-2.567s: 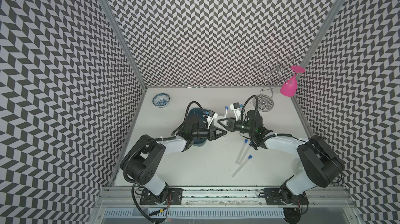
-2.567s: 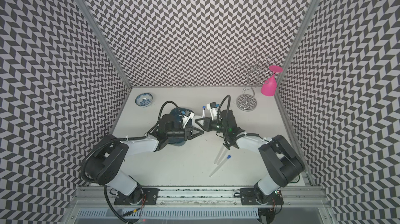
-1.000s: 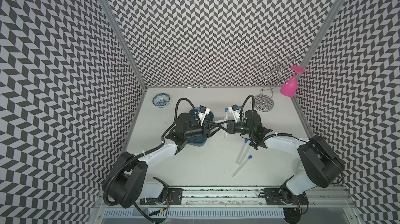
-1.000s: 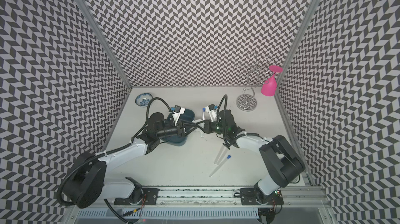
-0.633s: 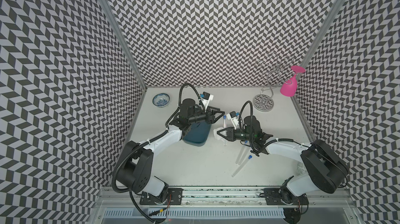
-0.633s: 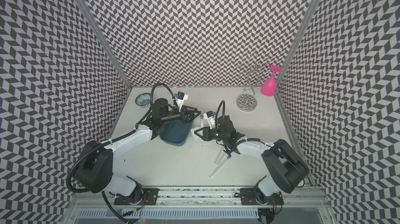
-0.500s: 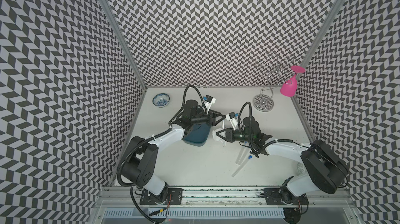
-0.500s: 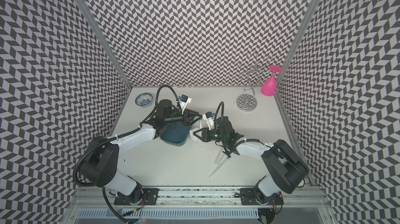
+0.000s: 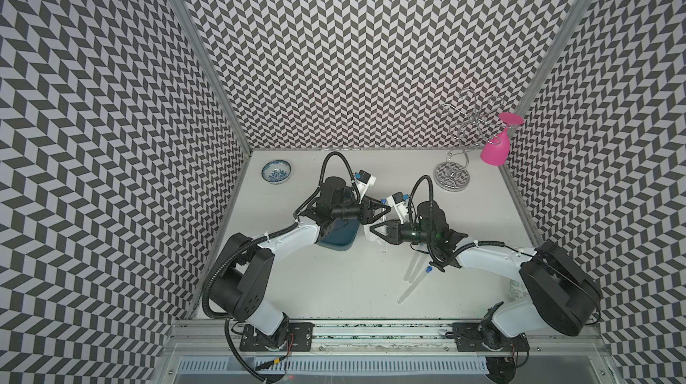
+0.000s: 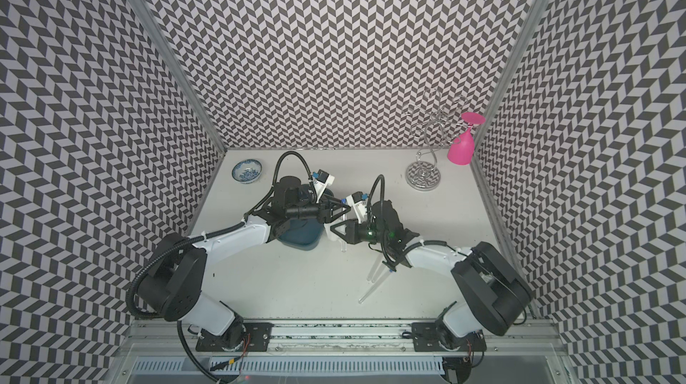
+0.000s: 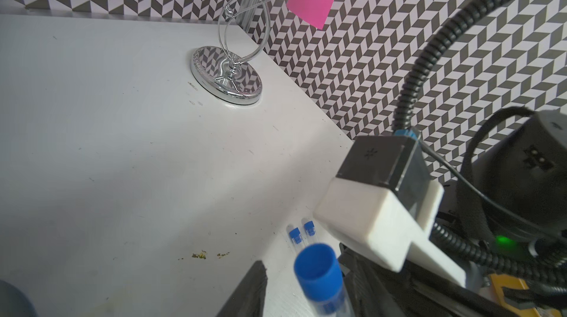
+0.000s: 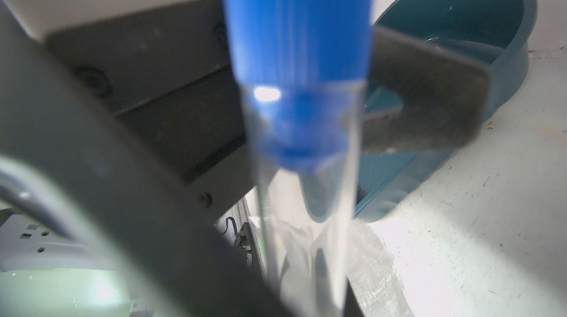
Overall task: Wipe the exteriors of test tubes
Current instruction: Wipe the dirt from the test tube.
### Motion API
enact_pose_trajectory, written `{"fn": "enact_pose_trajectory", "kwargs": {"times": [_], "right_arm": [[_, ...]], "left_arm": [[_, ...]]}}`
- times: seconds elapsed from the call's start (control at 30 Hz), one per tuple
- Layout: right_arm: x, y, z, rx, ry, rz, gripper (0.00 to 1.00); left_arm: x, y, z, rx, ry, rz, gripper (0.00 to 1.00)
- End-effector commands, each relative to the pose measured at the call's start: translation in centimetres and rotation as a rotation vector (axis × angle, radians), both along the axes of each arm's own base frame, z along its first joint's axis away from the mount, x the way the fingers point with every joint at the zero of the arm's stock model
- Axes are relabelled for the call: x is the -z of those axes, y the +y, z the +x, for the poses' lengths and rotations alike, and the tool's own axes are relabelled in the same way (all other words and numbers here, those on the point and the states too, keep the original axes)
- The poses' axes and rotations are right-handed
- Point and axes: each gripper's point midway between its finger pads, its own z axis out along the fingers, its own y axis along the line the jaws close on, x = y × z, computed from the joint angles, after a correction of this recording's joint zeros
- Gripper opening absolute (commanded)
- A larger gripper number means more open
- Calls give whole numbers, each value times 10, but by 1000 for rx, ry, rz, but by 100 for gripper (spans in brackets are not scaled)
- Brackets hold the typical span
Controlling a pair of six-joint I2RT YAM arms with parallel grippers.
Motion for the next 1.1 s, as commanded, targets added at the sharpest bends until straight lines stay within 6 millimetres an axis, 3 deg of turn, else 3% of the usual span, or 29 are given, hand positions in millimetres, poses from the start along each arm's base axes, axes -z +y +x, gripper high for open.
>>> {"fn": "enact_pose_trajectory", "kwargs": {"times": [0.0, 0.2, 0.37, 0.7, 0.87, 1.07], "right_arm": [[-27, 3, 2, 2, -93, 49, 13], [-29, 1, 2, 11, -104, 64, 13], [-37, 3, 7, 6, -133, 61, 13], [-66, 1, 39, 19, -225, 66, 15], [-58, 3, 33, -11, -195, 77, 15], [-36, -6, 8, -11, -138, 69, 15]], "left_arm": [[-2, 0, -3, 4, -7, -11, 39], [-8, 0, -7, 5, 42, -79, 28], [-13, 1, -5, -15, 62, -114, 26], [-30, 4, -7, -8, 54, -163, 24], [-34, 10, -5, -17, 54, -197, 24], [-36, 19, 3, -43, 58, -221, 23]]}}
